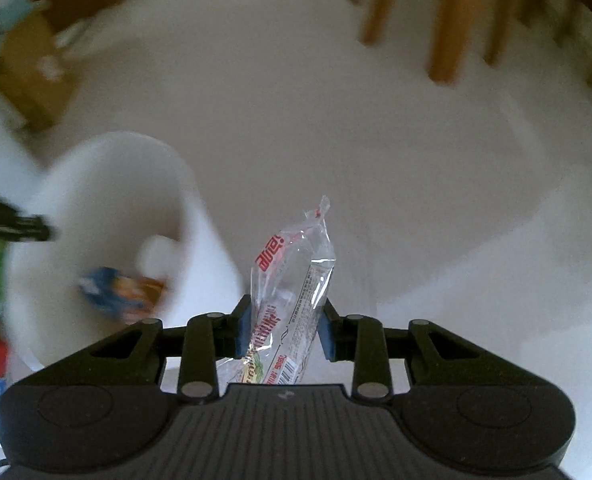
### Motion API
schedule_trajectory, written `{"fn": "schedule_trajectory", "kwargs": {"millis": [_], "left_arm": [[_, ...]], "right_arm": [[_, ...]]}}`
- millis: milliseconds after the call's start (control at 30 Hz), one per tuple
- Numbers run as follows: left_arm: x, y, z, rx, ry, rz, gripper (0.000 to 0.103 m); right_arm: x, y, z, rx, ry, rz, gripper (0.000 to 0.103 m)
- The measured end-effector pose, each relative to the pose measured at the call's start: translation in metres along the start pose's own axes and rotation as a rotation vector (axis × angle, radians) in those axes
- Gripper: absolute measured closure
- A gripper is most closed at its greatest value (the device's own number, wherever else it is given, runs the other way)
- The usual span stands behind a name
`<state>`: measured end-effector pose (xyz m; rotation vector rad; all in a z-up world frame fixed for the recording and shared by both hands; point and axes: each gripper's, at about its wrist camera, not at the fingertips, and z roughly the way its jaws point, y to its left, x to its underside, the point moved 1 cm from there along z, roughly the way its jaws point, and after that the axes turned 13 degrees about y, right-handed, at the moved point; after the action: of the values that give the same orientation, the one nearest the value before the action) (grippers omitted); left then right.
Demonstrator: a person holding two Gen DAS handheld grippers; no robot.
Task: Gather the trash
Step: 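Carry the clear wrapper over the bin and open the right tool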
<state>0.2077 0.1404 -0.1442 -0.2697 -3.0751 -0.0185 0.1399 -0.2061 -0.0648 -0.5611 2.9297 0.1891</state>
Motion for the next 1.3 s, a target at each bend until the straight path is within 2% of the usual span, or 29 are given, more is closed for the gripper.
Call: {"fn": "schedule_trajectory", "kwargs": {"millis": [167,467,500,533,567,600,633,700,900,1100,1300], "left_arm": [[0.000,0.001,0.000,0.003,0.000,0.001,0.086],[0.001,0.004,-0.002,0.012,-0.002,-0.004,0.086],[0.001,0.005,-0.002,0.012,-0.002,-0.004,0.086],[0.001,0.005,-0.002,0.013,-0.001,-0.004,0.086],[0.001,0.005,-0.002,0.014,-0.001,-0.005,0.086],[0.001,0.005,-0.002,0.014,-0.002,-0.005,0.086],[0.001,0.005,-0.002,0.015,-0.003,-0.004,0.086],[0.001,0.006,-0.003,0.020,-0.005,-0.006,0.086],[0.002,0.005,-0.003,0.017,-0.004,-0.006,0.086],[0.001,0.003,-0.003,0.014,-0.003,-0.006,0.086],[0.002,0.004,-0.003,0.016,-0.007,-0.006,0.085]], "right_arm": [[-0.013,0.048,-0.038,-0.033,-0.059,-0.155,0.065],[-0.036,0.109,-0.057,-0.128,-0.110,-0.319,0.063],[-0.034,0.119,-0.068,-0.129,-0.120,-0.347,0.058],[-0.035,0.126,-0.067,-0.125,-0.138,-0.380,0.042],[-0.034,0.133,-0.066,-0.114,-0.158,-0.412,0.032],[-0.034,0.134,-0.071,-0.100,-0.169,-0.423,0.016],[-0.034,0.135,-0.071,-0.090,-0.182,-0.432,0.012],[-0.036,0.133,-0.073,-0.095,-0.202,-0.440,0.012],[-0.041,0.102,-0.072,-0.130,-0.190,-0.348,0.012],[-0.034,0.081,-0.067,-0.096,-0.204,-0.312,0.012],[-0.014,0.046,-0.059,-0.055,-0.226,-0.282,0.012]]}}
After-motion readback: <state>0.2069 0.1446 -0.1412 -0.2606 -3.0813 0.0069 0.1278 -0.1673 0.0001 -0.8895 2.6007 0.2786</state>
